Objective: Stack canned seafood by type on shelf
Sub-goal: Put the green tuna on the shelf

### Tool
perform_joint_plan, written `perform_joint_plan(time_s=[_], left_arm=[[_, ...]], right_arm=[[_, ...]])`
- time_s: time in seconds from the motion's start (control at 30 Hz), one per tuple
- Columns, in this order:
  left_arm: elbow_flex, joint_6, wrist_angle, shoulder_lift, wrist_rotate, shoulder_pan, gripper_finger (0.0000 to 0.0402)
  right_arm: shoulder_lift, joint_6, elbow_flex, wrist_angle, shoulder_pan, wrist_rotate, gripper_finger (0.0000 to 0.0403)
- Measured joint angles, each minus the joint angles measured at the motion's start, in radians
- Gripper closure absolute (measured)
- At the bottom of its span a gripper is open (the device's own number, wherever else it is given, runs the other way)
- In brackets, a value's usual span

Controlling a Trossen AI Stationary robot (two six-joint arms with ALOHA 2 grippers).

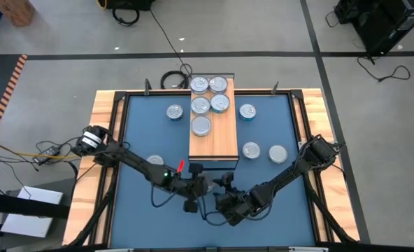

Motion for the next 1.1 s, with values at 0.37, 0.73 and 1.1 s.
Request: perform_joint_plan(time_s=[0.37,0.73,1.1], left_arm=[[0.001,0.002,0.076,-0.003,0.000,0.005,0.0401],[0.002,0.002,0.123,-0.004,0.008,0.008,0.0401],[0.005,0.002,0.086,-0.026,0.083,-0.007,0.0372]], right_arm=[[0.000,-0.166,0.000,-0.003,0.000,0.032,0.0093],[0.001,-0.162,0.000,0.007,0.004,0.029,0.0184],[0.003,-0.141,0.000,0.053,0.039,0.054,0.0259]])
